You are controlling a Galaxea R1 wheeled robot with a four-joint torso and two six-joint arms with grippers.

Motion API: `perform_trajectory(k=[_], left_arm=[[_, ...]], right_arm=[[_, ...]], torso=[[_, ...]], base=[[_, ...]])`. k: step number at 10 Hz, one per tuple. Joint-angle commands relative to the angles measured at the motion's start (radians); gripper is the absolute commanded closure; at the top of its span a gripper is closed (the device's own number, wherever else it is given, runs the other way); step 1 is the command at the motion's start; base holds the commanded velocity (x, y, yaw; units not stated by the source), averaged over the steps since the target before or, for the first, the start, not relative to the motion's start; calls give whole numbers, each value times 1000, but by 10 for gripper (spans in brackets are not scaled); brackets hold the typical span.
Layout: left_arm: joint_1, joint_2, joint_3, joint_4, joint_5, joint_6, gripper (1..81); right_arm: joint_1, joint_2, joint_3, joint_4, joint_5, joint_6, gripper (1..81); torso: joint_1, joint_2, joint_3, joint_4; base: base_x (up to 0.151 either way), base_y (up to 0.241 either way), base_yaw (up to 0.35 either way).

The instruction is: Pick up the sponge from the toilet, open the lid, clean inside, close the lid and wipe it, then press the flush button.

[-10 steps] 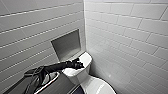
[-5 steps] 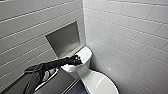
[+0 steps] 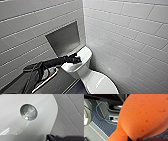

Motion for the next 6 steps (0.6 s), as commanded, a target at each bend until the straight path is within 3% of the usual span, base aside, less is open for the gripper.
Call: perform_trajectory(k=[1,3,6], left_arm=[[-208,-22,-24,-10,13,4,811],[-209,-25,-26,-7,-57,5,811],[-209,23,-116,35,-74,12,811]], right_arm=[[-21,7,8,-4,-75,0,811],[-24,5,1,-4,-73,0,811],[-22,3,5,-6,-75,0,811]], torso=[[0,0,0,0],[0,0,0,0],[0,0,0,0]], base=[[0,0,0],[0,0,0],[0,0,0]])
